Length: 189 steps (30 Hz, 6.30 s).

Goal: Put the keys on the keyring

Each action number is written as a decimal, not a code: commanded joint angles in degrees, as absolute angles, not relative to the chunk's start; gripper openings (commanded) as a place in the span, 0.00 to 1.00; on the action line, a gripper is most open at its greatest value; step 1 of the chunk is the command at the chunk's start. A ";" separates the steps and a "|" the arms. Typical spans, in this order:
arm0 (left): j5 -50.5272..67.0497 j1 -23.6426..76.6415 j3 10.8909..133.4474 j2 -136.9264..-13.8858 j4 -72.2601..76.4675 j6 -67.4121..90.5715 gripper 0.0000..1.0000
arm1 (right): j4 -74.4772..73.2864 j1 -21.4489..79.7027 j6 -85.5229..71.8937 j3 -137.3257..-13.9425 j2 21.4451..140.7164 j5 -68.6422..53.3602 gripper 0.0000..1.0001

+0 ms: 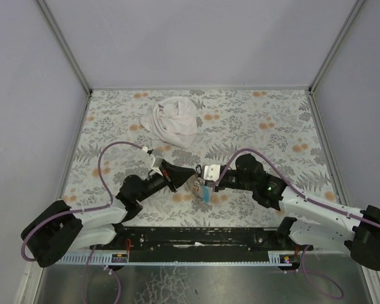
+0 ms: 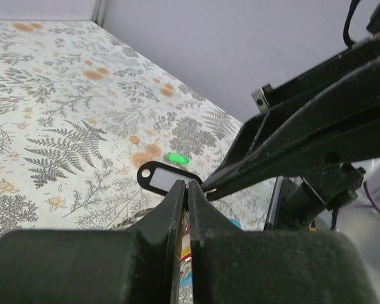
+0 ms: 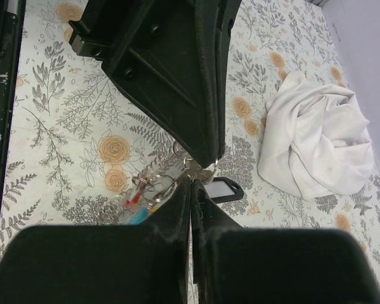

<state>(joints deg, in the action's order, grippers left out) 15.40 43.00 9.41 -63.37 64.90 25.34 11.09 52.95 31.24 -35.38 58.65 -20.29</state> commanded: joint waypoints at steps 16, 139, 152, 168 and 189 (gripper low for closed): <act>7.13 44.50 9.23 -63.26 71.22 23.53 0.17 | 6.79 55.02 34.32 -38.17 56.54 -15.14 0.00; -4.70 47.65 5.90 -63.09 72.88 31.01 0.16 | 8.73 55.11 32.93 -37.89 55.11 -14.16 0.00; 13.65 41.80 7.91 -59.10 64.93 22.56 0.38 | 3.69 55.11 36.43 -41.18 55.69 -16.12 0.00; 30.54 39.73 16.09 -62.51 49.90 13.91 0.56 | 1.14 55.14 37.52 -43.05 55.99 -17.77 0.00; 34.58 39.74 18.20 -55.55 42.59 -0.94 0.58 | -5.12 55.13 39.57 -46.10 56.43 -20.93 0.00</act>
<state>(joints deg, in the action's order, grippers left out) 30.15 40.05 16.03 -54.61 42.57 3.75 -5.28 54.76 38.39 -42.68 56.53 -19.53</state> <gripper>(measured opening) 0.579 0.010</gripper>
